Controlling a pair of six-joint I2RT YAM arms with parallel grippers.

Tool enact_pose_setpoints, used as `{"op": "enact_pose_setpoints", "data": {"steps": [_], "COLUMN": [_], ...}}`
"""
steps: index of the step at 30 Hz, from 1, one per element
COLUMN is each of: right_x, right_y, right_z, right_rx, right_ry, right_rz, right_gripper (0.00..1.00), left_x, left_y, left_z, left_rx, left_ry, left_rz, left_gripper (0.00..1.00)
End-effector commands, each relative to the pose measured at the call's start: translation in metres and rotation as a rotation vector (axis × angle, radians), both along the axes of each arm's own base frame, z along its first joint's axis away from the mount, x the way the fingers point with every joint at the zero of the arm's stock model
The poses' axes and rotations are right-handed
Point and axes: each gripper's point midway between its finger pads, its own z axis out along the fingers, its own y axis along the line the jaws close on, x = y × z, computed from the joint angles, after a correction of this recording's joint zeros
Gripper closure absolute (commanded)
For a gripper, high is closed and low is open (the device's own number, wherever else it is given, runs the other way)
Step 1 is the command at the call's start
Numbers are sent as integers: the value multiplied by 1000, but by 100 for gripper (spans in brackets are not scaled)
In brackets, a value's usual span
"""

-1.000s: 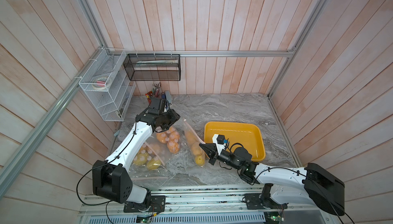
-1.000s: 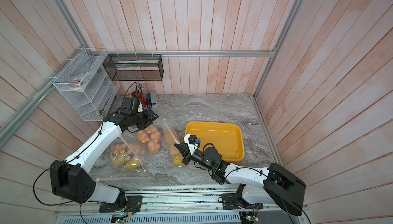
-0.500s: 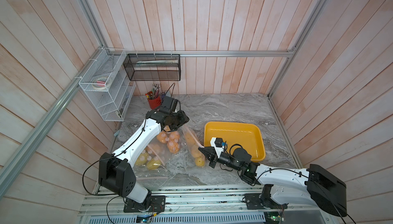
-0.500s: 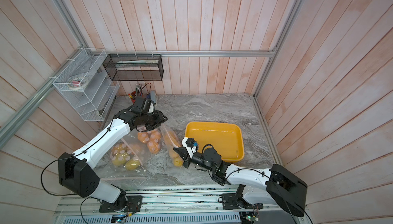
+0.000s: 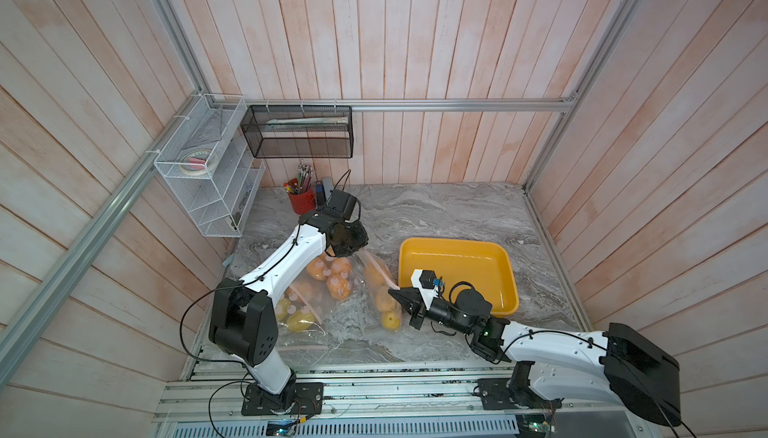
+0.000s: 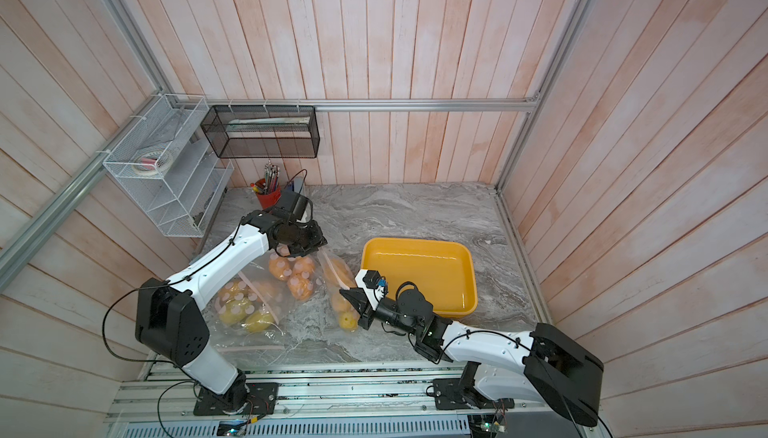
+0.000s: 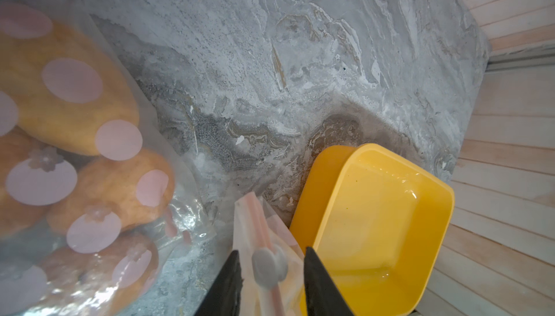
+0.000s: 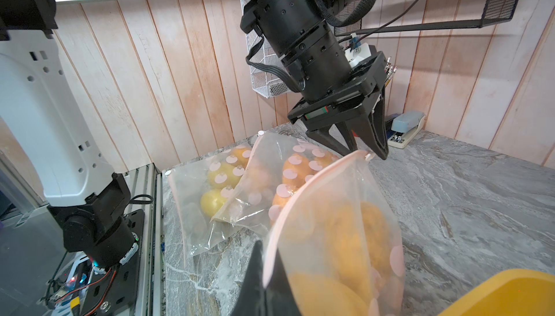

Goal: Put the potatoes into a zipper bag and zip it
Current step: Pick up the zipper food storage bag at the center of the board.

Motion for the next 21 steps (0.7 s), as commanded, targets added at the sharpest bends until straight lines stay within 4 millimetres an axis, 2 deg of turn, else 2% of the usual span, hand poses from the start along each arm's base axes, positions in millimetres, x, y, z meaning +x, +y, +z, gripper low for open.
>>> {"op": "enact_pose_setpoints", "data": {"steps": [1, 6, 10, 18, 21], "right_x": [-2, -5, -6, -6, -9], "right_y": [1, 2, -1, -5, -4], "right_z": [9, 15, 18, 20, 20], "right_rx": [11, 20, 28, 33, 32], "right_ry": [-25, -30, -34, -39, -32], "right_rz": [8, 22, 21, 10, 26], "right_gripper": [100, 100, 100, 100, 100], "left_x": [3, 3, 2, 3, 4], "left_y": [-1, -1, 1, 14, 29], "left_z": [7, 8, 6, 16, 24], "left_rx": [4, 4, 1, 5, 42], "left_ry": [-13, -13, 0, -27, -54], "left_rz": [-8, -11, -9, 25, 69], "left_gripper": [73, 90, 100, 100, 100]}}
